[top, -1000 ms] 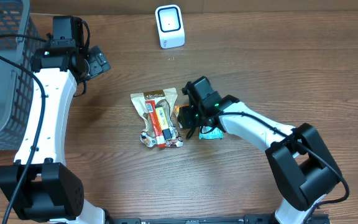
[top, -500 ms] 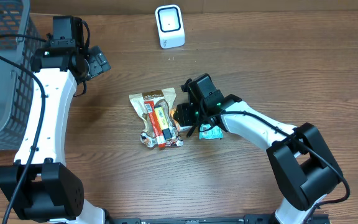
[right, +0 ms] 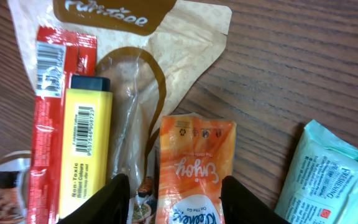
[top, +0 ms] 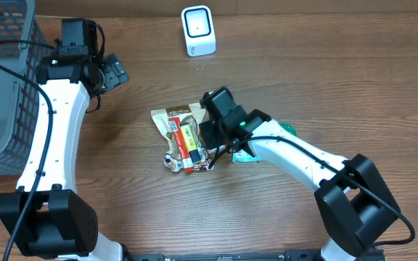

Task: Scan the item barcode

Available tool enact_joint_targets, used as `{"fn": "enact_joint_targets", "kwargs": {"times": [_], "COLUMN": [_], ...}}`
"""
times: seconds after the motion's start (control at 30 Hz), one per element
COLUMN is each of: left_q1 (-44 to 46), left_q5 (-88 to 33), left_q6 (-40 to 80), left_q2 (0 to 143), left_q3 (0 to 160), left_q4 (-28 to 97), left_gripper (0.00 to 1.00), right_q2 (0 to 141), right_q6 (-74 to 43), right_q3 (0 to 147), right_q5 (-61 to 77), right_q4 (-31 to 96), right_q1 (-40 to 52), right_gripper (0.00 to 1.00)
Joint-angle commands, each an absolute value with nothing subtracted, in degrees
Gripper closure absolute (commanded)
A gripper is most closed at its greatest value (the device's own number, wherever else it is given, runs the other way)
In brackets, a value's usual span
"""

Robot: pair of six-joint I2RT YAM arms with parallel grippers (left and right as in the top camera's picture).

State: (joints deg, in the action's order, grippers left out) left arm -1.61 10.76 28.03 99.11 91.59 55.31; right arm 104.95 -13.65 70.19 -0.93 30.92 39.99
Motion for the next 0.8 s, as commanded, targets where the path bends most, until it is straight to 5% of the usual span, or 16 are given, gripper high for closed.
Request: {"fn": "enact_joint_targets", "kwargs": {"times": [0.0, 0.77], "left_q1": [-1.8, -1.8], "left_q5": [10.9, 10.9], "left_q6": [26.8, 26.8], "left_q2": [98.6, 98.6], "left_q3": [91.9, 91.9], "left_q4": [55.3, 55.3], "left_gripper": [0.00, 0.00], "right_q2": [104.2, 112.9], "right_q6": [-13.0, -13.0], "right_q3": [70.3, 69.6], "right_q5": [-7.6, -11.9], "right_q4": [30.7, 30.6], "right_q1": [41.8, 43.6], "right_gripper": [0.52, 0.52]}}
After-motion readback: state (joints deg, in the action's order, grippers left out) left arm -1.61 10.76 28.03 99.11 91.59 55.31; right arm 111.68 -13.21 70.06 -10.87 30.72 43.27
